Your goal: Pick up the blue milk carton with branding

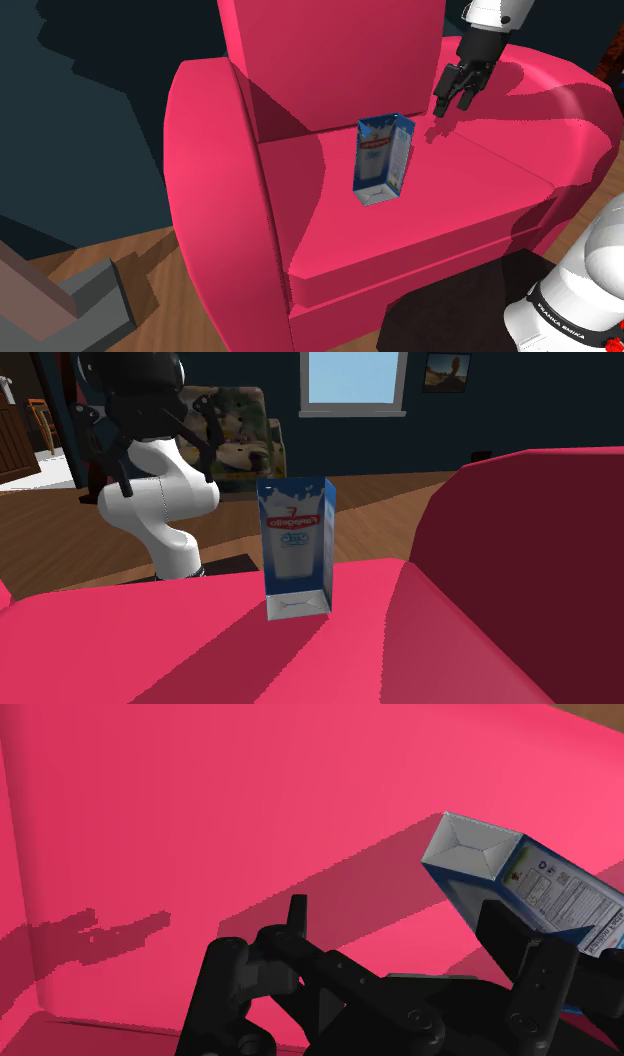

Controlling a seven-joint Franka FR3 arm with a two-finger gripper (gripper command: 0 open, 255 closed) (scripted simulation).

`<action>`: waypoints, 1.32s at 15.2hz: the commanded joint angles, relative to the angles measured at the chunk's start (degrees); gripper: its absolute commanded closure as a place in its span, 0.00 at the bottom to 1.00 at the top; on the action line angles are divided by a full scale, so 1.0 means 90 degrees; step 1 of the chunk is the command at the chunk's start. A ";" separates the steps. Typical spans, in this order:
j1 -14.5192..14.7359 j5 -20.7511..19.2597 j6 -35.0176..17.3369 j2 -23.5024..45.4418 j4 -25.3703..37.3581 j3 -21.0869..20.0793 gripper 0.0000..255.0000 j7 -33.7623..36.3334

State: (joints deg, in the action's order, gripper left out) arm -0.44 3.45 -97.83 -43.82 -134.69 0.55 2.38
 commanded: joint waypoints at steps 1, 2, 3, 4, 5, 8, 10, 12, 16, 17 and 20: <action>0.0000 0.0000 0.0000 0.0000 0.0000 0.0000 0.00 0.0000; 0.0224 -0.0047 0.0012 0.0286 0.0216 0.0040 0.00 -0.0504; 0.0453 -0.0096 0.0036 0.0555 0.0427 0.0075 0.00 -0.0999; 0.0678 -0.0140 0.0070 0.0805 0.0631 0.0100 0.00 -0.1489; 0.0895 -0.0181 0.0113 0.1037 0.0824 0.0113 0.00 -0.1978; 0.1509 -0.0298 0.0275 0.1614 0.1326 0.0087 0.00 -0.3422; 0.1888 -0.0378 0.0395 0.1895 0.1576 0.0024 0.00 -0.4371; 0.2060 -0.0418 0.0366 0.1982 0.1568 -0.0014 0.00 -0.4809; 0.2058 -0.0418 0.0029 0.1938 0.1187 -0.0014 0.00 -0.4808; 0.2058 -0.0418 -0.0055 0.1931 0.1095 -0.0014 0.00 -0.4808; 0.2058 -0.0419 -0.0189 0.1921 0.0952 -0.0014 0.00 -0.4808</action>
State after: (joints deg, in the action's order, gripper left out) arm 18.05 -0.34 -99.16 -26.54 -125.78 0.49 -40.96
